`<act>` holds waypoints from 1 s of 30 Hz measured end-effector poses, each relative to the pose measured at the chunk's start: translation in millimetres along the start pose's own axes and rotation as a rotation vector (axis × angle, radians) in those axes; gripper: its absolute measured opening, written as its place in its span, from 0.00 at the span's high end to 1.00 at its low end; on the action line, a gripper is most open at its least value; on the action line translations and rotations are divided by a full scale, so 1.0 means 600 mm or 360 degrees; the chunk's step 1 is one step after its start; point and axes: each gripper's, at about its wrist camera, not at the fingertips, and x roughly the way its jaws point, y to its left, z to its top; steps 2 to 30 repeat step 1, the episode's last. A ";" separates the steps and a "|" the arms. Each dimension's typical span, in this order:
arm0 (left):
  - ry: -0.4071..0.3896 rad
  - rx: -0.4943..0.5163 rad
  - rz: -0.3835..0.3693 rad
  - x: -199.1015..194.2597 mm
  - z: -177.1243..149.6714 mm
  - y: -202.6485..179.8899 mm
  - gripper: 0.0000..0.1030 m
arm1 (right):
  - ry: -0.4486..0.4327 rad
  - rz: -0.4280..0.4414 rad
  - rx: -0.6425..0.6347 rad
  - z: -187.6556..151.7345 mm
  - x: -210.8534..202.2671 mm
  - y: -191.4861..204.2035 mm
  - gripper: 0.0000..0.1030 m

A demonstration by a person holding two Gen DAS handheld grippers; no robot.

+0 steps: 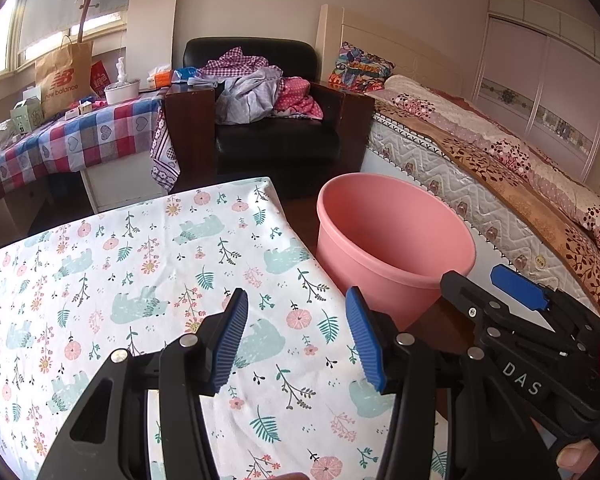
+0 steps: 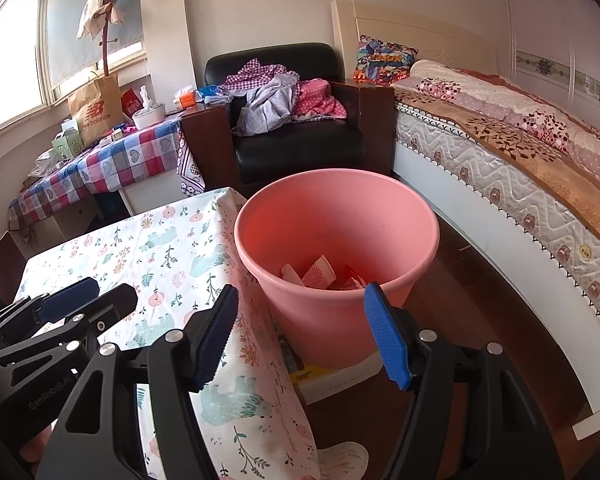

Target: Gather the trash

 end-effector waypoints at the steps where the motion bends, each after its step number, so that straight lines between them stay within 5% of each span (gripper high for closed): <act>1: 0.0000 -0.0002 -0.0001 0.000 0.000 0.001 0.51 | 0.0001 0.0001 -0.0001 0.000 0.000 0.001 0.36; 30: 0.0000 -0.0002 -0.0001 0.000 0.000 0.001 0.51 | 0.0001 0.0001 -0.0001 0.000 0.000 0.001 0.36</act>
